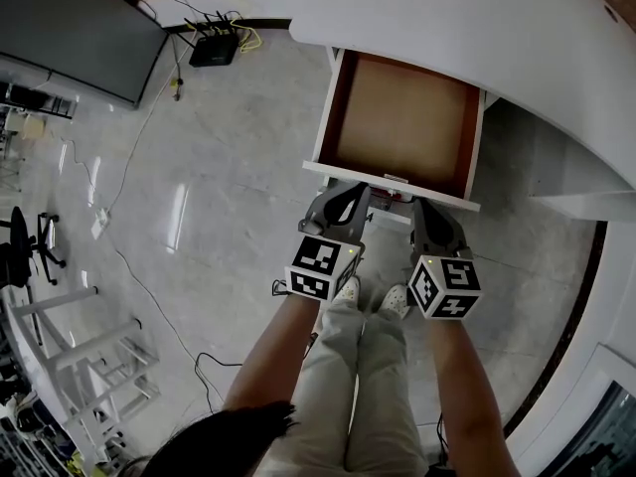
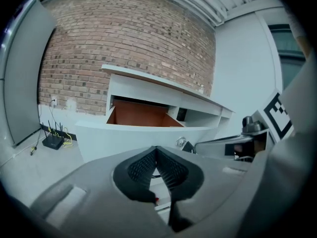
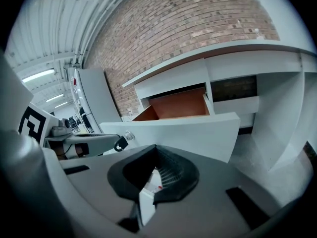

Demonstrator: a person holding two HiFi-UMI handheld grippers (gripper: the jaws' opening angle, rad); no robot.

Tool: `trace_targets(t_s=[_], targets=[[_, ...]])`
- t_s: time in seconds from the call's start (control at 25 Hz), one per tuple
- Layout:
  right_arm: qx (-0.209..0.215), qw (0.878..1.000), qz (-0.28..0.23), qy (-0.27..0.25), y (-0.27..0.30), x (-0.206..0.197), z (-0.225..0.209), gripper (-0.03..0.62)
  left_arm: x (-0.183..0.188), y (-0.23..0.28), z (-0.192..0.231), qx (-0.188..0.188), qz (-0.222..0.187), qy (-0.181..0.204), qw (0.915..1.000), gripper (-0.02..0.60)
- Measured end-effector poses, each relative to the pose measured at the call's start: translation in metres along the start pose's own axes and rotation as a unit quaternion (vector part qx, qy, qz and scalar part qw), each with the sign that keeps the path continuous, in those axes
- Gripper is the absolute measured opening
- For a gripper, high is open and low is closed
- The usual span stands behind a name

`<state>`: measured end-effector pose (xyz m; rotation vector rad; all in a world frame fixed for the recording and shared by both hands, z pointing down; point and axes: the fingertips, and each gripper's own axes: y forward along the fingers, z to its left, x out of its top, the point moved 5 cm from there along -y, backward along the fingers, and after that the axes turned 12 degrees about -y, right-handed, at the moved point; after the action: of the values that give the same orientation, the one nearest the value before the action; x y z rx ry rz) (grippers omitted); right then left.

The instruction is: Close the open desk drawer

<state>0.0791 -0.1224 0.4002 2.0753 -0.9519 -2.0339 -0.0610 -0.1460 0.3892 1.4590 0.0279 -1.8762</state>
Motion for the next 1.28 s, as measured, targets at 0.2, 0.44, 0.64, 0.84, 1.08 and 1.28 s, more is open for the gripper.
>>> trace_targets(t_s=[0.2, 0.44, 0.64, 0.84, 1.08, 1.28], targets=[[0.006, 1.0, -0.016, -0.009, 0.004, 0.014, -0.004, 0.011, 0.016, 0.005, -0.001, 0.003, -0.013, 0.01, 0.9999, 0.006], [0.011, 0.999, -0.024, -0.022, 0.013, 0.028, -0.007, 0.011, 0.029, 0.016, 0.006, 0.028, -0.013, 0.005, 0.9995, 0.006], [0.005, 0.999, -0.025, -0.027, 0.025, 0.038, -0.01, 0.011, 0.039, 0.029, 0.015, 0.034, -0.01, -0.007, 0.9993, 0.006], [-0.009, 1.0, -0.023, -0.011, 0.038, 0.048, -0.023, 0.011, 0.049, 0.045, 0.017, 0.027, -0.002, -0.001, 0.9996, 0.008], [-0.013, 0.999, -0.018, -0.044, 0.053, 0.056, -0.03, 0.011, 0.057, 0.06, 0.021, 0.016, -0.011, -0.002, 0.9998, 0.007], [-0.019, 0.999, -0.016, -0.042, 0.065, 0.062, -0.038, 0.011, 0.064, 0.074, 0.024, 0.016, -0.011, -0.007, 0.9998, 0.007]])
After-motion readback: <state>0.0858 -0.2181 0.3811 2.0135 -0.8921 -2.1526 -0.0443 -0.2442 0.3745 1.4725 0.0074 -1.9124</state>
